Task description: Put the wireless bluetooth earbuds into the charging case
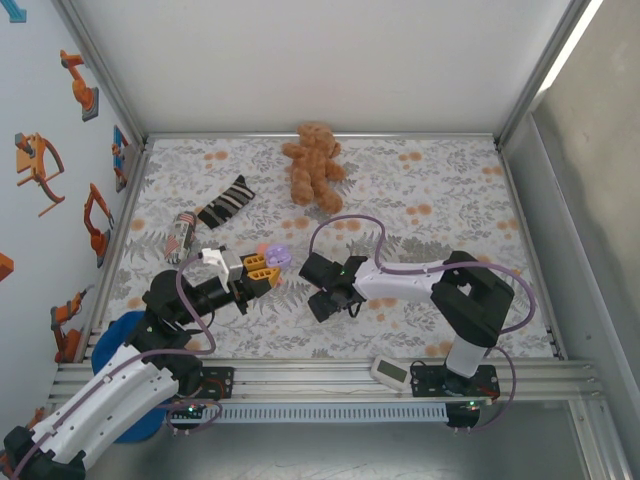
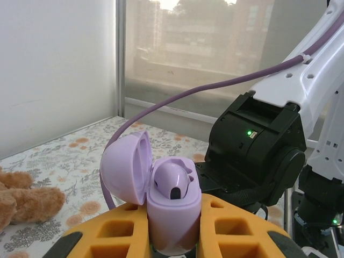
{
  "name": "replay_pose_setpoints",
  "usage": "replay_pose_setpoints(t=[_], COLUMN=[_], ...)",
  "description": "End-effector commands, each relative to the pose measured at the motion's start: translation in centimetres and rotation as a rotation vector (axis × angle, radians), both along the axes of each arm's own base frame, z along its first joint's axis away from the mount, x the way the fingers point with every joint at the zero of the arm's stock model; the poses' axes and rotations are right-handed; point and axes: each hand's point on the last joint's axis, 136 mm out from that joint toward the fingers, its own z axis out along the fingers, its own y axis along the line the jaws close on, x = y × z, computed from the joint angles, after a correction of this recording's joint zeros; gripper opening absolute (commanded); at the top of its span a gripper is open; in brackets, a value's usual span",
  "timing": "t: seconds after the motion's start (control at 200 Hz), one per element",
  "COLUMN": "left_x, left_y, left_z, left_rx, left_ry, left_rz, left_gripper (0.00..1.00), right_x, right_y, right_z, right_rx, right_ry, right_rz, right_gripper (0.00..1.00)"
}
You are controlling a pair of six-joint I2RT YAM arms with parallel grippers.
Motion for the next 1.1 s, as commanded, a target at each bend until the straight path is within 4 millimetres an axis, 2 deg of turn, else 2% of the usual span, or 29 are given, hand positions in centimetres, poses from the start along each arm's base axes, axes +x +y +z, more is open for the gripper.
replay_pose_setpoints(t=[0.0, 0.19, 0.326, 0.481, 0.691, 0.896, 1.097], left_x=[-0.2, -0.2, -0.2, -0.4, -0.5, -0.6, -0.6], left_y=[0.0, 0.0, 0.0, 0.0, 0.2, 0.3, 0.3], left_z=[1.3, 1.3, 1.3, 1.4, 1.4, 1.4, 1.3], left_rx=[-0.015, -0.016, -0.016, -0.017, -0.018, -0.02, -0.017], left_ry=[-0.038, -0.036, -0.037, -0.038, -0.039, -0.041, -0.036], left_rz=[-0.006, -0.005, -0.007, -0.011, -0.007, -0.005, -0.003], left_gripper=[0.0, 0.0, 0.0, 0.0, 0.0, 0.0, 0.0], right_x=[-0.2, -0.3, -0.7, -1.0, -0.7, -0.7, -0.6], right_y=[-0.7, -0.7, 1.2, 2.6, 2.6, 2.6, 2.6], right_z=[0.9, 1.5, 2.7, 3.5, 2.6, 1.2, 0.3], right_rx=[-0.022, -0.011, 0.102, 0.21, 0.215, 0.199, 0.177], right_ry=[-0.02, -0.021, -0.006, 0.047, 0.09, 0.126, 0.141], right_rz=[0.006, 0.016, 0.047, 0.052, 0.024, 0.002, -0.013], right_gripper=[0.87, 0.87, 0.85, 0.73, 0.64, 0.48, 0.41])
